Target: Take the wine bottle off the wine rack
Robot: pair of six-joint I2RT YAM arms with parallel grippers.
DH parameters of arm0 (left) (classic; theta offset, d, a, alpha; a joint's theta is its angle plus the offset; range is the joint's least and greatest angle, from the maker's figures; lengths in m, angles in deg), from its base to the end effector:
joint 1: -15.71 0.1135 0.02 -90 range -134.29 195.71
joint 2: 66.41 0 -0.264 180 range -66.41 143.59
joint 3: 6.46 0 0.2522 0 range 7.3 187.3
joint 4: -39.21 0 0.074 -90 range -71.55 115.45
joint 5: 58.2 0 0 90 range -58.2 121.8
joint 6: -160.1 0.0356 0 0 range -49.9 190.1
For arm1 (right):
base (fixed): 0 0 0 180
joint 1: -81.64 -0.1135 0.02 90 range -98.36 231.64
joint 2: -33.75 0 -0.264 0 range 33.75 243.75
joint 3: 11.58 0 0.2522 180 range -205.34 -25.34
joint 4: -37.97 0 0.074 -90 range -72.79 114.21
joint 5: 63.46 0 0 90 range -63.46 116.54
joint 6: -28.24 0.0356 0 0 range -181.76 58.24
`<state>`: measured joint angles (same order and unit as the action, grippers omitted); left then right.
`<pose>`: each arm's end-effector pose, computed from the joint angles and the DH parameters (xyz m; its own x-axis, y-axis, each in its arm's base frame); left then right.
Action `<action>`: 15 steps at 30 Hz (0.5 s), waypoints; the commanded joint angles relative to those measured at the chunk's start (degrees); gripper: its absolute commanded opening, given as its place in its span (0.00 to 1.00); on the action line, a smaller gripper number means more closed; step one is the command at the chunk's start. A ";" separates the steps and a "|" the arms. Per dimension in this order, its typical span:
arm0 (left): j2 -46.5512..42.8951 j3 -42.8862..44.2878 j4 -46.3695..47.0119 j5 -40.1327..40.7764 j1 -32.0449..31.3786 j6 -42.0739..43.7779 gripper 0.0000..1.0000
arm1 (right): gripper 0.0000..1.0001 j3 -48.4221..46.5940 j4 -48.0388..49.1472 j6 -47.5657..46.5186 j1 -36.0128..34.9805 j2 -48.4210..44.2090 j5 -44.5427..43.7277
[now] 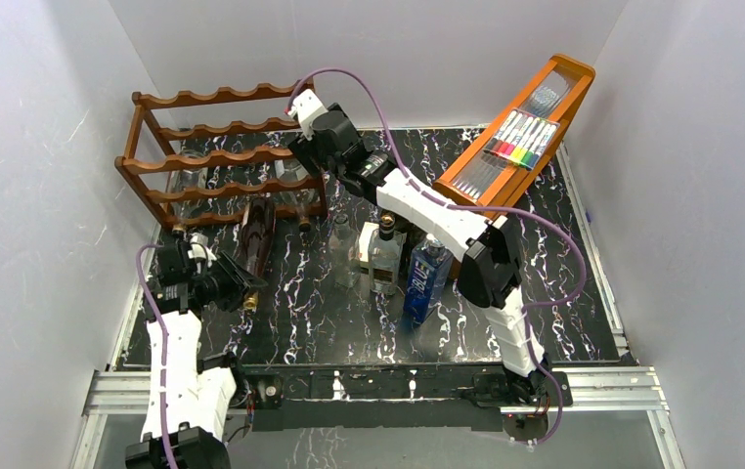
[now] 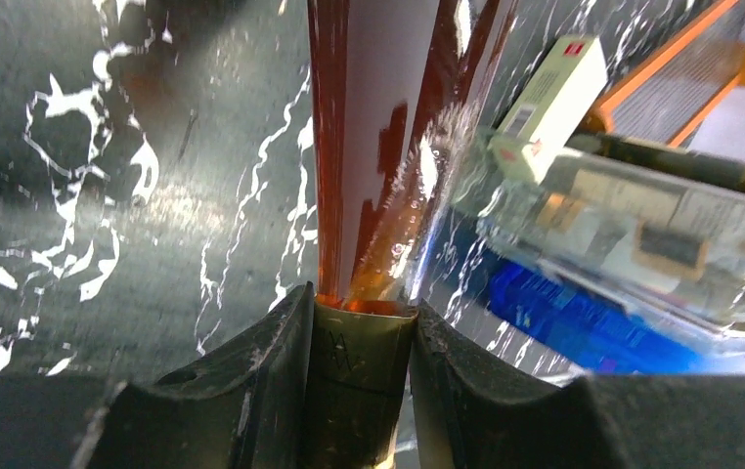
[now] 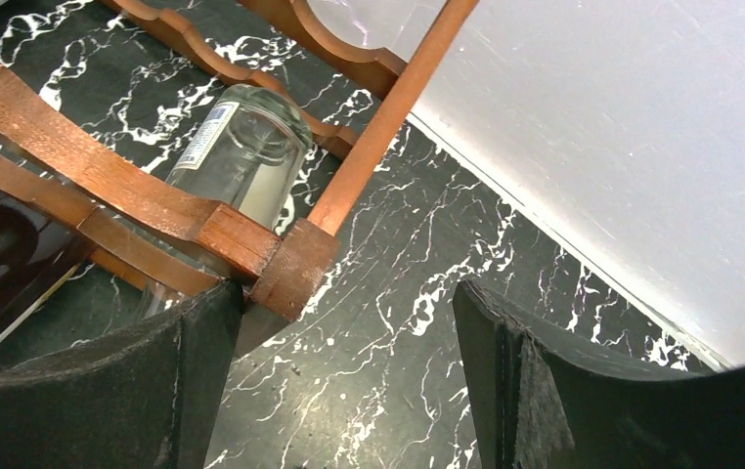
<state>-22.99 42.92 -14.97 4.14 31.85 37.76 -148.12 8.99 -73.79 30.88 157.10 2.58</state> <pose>0.1481 0.0257 0.2424 -0.6324 -0.6763 -0.3777 -0.3402 0.6806 -0.6489 0.3358 0.3883 0.3626 -0.0724 -0.3897 -0.9181 -0.4863 0.8174 -0.3086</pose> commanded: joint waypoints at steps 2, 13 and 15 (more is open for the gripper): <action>0.10 4.12 -12.54 8.42 -1.16 -0.16 0.00 | 0.88 -1.61 6.02 -2.79 4.27 -2.44 -6.78; 5.83 20.73 -19.24 16.98 -4.45 2.99 0.00 | 0.94 -0.14 5.62 -4.19 3.09 -4.21 -0.35; 7.07 23.31 -19.58 17.43 -5.64 4.08 0.00 | 0.97 0.42 6.21 -5.25 2.30 -4.78 0.40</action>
<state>-16.94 59.81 -31.78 18.31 27.83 40.29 -148.10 10.36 -76.35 34.20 157.10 2.14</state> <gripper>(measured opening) 0.329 0.943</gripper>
